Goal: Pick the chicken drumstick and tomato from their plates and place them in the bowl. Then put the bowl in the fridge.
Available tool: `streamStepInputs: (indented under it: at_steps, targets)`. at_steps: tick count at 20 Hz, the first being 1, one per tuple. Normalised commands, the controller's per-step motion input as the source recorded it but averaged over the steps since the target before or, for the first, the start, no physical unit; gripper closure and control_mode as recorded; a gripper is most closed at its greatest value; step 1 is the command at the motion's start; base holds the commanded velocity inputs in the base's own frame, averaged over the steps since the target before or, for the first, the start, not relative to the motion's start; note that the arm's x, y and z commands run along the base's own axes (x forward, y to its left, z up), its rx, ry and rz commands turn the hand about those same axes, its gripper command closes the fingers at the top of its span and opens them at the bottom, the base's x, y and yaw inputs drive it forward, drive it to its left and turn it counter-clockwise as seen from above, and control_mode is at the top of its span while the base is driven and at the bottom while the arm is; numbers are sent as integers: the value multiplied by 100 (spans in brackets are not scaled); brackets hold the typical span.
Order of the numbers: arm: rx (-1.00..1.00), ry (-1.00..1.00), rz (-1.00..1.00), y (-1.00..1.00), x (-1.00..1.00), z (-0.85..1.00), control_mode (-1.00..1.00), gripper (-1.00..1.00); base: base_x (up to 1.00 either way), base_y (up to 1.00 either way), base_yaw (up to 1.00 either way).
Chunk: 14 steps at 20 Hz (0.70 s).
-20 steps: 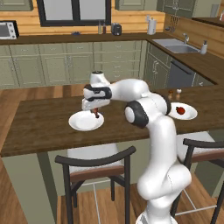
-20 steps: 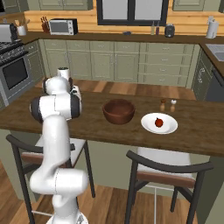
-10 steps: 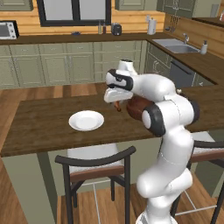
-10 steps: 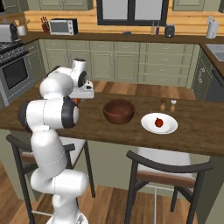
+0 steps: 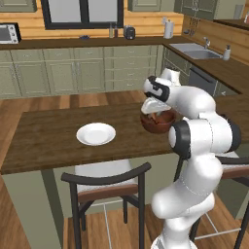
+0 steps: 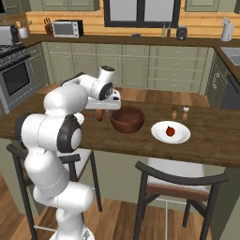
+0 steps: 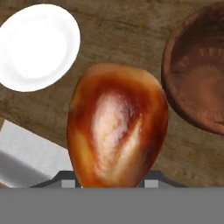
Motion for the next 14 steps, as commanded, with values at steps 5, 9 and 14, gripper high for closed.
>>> streamStepInputs:
  at_steps: [5, 9, 14]
  targets:
    - [0, 1, 1, -90, 67, -2, -100, 100, 0, 0, 0]
    - [0, 4, 6, -26, 72, -9, -100, 100, 0, 0, 0]
    - [0, 2, 5, -2, 64, -15, -100, 100, 0, 0, 0]
